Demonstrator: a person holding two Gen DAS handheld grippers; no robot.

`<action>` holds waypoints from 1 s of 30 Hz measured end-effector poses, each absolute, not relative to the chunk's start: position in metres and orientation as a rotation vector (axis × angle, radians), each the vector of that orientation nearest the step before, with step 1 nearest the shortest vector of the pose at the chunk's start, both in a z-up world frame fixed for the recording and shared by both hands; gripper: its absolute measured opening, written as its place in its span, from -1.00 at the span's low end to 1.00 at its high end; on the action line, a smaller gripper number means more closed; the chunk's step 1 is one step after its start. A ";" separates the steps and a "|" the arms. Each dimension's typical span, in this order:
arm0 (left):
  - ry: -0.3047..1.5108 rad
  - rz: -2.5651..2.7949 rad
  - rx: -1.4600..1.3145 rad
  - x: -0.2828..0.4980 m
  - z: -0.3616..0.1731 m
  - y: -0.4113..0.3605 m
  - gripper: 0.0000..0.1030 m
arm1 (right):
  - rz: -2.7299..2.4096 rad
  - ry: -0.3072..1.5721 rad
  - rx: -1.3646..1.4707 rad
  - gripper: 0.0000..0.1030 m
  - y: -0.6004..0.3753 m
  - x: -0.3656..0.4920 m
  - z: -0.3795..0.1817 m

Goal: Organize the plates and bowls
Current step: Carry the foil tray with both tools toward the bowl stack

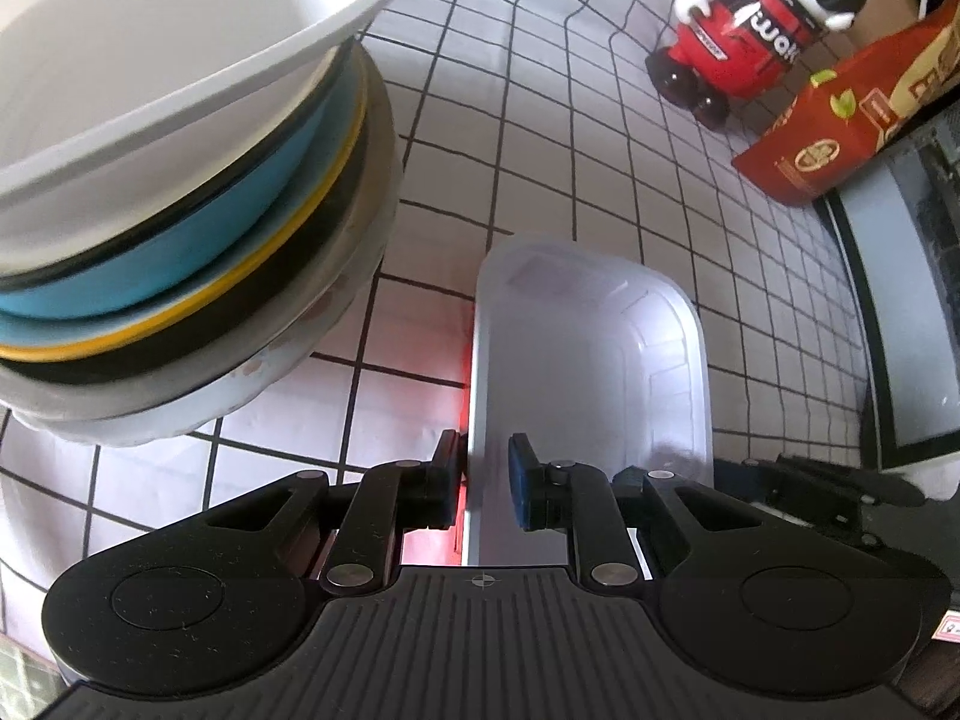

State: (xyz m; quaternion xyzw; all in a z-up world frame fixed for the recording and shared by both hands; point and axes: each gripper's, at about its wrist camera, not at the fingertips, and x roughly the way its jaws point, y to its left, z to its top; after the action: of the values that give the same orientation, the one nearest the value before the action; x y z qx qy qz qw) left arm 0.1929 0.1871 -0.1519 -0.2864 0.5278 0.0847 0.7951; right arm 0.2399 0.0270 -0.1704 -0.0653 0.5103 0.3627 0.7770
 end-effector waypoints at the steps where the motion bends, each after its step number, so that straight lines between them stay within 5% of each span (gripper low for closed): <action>1: 1.138 0.182 -0.603 0.194 -0.151 0.186 -0.62 | 0.786 1.103 -0.141 -0.37 0.027 0.241 -0.170; 30: 1.124 0.189 -0.541 0.209 -0.135 0.178 -0.61 | 0.764 1.101 -0.060 -0.45 0.018 0.251 -0.167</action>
State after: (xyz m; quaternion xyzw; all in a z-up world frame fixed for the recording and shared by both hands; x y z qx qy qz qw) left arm 0.2085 0.1779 -0.1354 -0.2530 0.5252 0.0885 0.8076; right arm 0.2513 0.0183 -0.1670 -0.0277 0.5101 0.3539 0.7834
